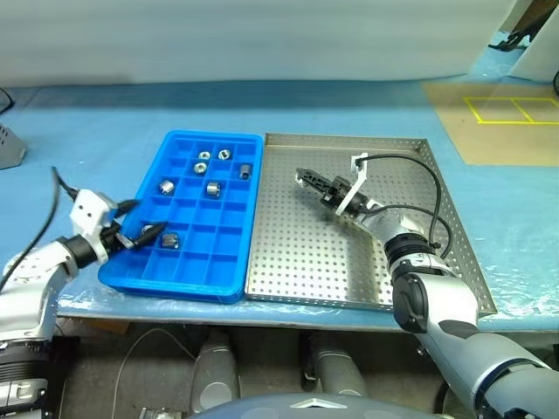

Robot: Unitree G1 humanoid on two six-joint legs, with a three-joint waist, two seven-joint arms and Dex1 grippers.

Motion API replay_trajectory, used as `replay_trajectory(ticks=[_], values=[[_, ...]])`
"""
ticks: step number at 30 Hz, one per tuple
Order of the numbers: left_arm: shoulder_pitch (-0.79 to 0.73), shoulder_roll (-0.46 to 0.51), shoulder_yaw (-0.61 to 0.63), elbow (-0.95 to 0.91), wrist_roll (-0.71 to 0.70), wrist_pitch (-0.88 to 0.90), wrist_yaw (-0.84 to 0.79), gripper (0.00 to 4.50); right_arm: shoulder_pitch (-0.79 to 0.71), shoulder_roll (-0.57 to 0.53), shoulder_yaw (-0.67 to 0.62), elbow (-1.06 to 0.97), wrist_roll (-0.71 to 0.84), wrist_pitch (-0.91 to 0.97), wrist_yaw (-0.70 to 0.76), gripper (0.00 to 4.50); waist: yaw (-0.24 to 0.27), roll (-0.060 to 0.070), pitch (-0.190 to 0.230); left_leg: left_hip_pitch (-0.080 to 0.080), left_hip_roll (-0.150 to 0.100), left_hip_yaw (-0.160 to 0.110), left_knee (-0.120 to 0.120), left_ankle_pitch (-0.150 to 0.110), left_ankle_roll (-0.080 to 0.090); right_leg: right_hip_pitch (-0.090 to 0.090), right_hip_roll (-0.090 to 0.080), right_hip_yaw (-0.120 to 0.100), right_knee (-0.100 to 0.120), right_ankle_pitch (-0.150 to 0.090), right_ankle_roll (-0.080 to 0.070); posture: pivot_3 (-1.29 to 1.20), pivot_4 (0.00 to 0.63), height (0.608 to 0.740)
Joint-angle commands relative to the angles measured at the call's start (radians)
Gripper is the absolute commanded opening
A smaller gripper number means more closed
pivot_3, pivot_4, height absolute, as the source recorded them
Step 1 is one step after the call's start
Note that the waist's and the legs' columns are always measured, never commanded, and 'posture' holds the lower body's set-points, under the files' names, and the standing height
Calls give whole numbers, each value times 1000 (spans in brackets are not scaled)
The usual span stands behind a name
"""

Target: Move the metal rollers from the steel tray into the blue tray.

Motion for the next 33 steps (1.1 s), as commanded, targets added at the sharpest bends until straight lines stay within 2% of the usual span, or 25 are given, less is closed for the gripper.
replay_trajectory(ticks=[1,8,15,33], values=[[-14,5,40,-73,-48,38,19,4449,-5,5,1,-53,7,-4,29,1273,1,0,0,0,0,0,0,0,0,0,0,0,0,0,0,-45,150,740],[-28,-13,30,-123,-62,67,54,4449,13,17,8,-124,18,20,39,1273,2,0,0,-3,1,0,0,0,1,-1,0,-2,-2,0,0,-40,150,740],[-23,-32,-31,-157,-23,75,72,4449,-6,7,4,-115,13,4,39,1273,3,0,0,-2,1,0,0,1,1,-1,0,-2,-1,0,0,-33,150,740],[-3,-46,-12,-202,-63,94,74,4449,-16,21,12,-112,13,12,47,1273,6,0,0,-2,1,0,0,1,1,-1,0,-2,-1,0,0,-5,150,740]])
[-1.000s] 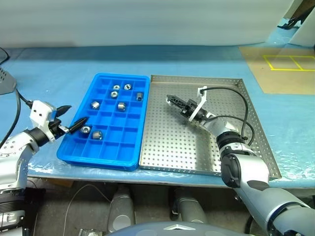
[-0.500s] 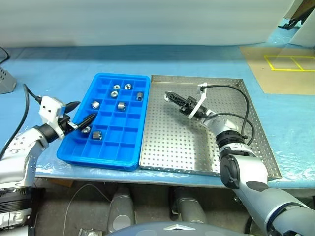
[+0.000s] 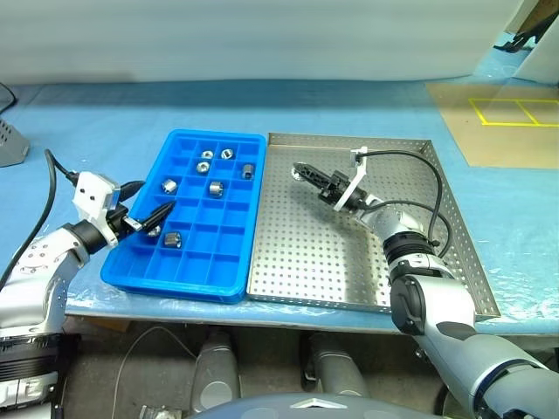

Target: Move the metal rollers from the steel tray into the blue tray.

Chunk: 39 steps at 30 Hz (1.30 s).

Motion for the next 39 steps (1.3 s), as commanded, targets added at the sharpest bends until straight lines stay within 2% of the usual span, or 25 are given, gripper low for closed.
replay_trajectory(ticks=[1,39], values=[[4,2,33,-49,-28,1,-3,4449,-25,8,1,-25,11,-3,20,1273,1,0,0,0,0,0,0,0,0,0,0,0,0,0,0,0,150,740],[67,-34,47,-150,-61,8,57,4449,-90,43,-6,63,7,-5,40,1273,28,0,0,0,0,0,0,0,0,0,0,0,0,0,0,115,150,740]])
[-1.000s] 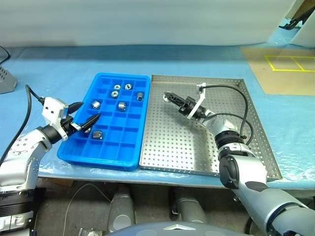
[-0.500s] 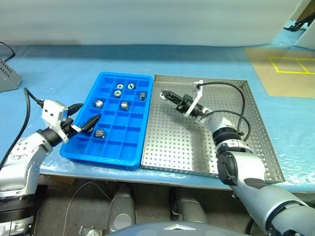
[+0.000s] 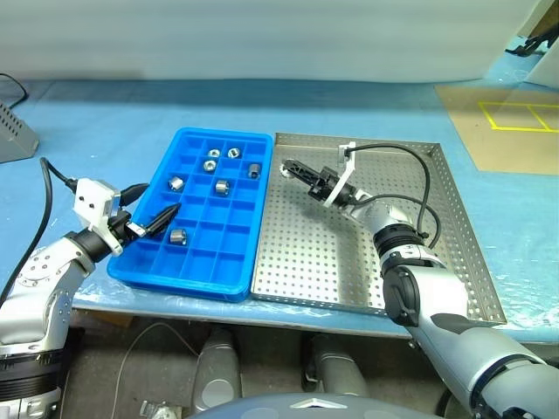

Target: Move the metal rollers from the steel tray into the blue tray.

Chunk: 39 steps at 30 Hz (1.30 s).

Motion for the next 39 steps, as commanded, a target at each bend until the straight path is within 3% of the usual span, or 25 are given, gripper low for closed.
replay_trajectory(ticks=[1,19,27,31,34,39], values=[[-5,2,28,-43,-15,4,12,4449,-17,15,-6,-16,9,-6,16,1273,1,0,0,0,0,0,0,0,0,0,0,0,0,0,0,123,150,740],[91,-49,67,-142,-22,-1,76,4449,-133,40,-30,127,-16,-45,30,1273,34,0,0,-1,1,-1,-1,0,0,-1,-1,-1,-1,0,0,225,150,740],[67,-71,87,-122,-21,-9,119,4449,-114,31,2,42,-26,-54,133,1273,47,0,0,-2,4,-1,-1,0,0,-1,-1,-1,-1,0,0,223,150,740],[66,-69,99,-130,-26,-9,119,4449,-232,271,76,-223,-4,42,-128,1273,25,0,1,-2,6,0,-1,1,-2,-6,1,-1,2,0,0,232,150,740],[67,-80,102,-131,-23,-14,127,4449,-232,303,180,-231,-111,-27,-136,1273,29,-4,-2,-3,9,0,-9,6,-10,-13,0,-14,2,0,-6,247,150,740],[99,-107,89,-177,-21,-14,154,4449,-227,341,303,-181,-222,-181,-169,1273,68,-6,-3,2,15,-2,-19,8,-14,-2,-1,-27,-4,-6,-11,293,150,740]])
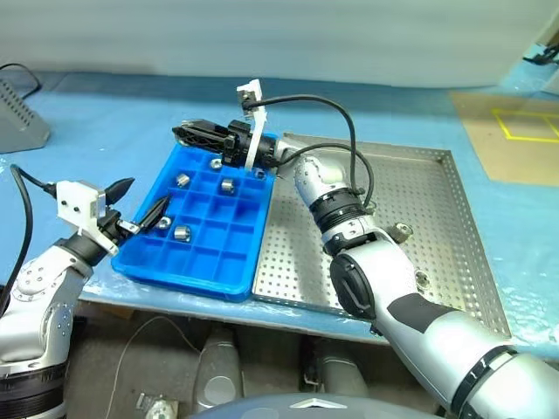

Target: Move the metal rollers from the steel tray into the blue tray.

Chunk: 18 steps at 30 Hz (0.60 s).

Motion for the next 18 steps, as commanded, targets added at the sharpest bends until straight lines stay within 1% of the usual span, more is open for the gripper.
replay_trajectory(ticks=[1,3,8,18], values=[[18,-11,13,-73,-3,-10,24,4449,5,44,57,29,-63,-118,-15,1273,6,0,0,-1,0,0,0,0,0,0,0,-1,0,0,0,298,150,740],[42,-15,29,-93,-9,-10,33,4449,4,48,67,44,-64,-123,1,1273,8,-1,0,-3,0,-1,1,0,-1,0,0,-2,-1,0,0,306,150,740],[71,-12,44,-108,-10,-11,51,4449,16,38,111,62,-95,-140,49,1273,6,-1,0,-2,1,-3,0,1,-2,0,1,-3,1,0,0,306,150,740],[68,-6,35,-108,-13,-12,53,4449,37,5,172,109,-180,-164,40,1273,9,-1,0,-1,0,-4,1,2,-3,0,1,-3,3,0,0,311,150,740]])
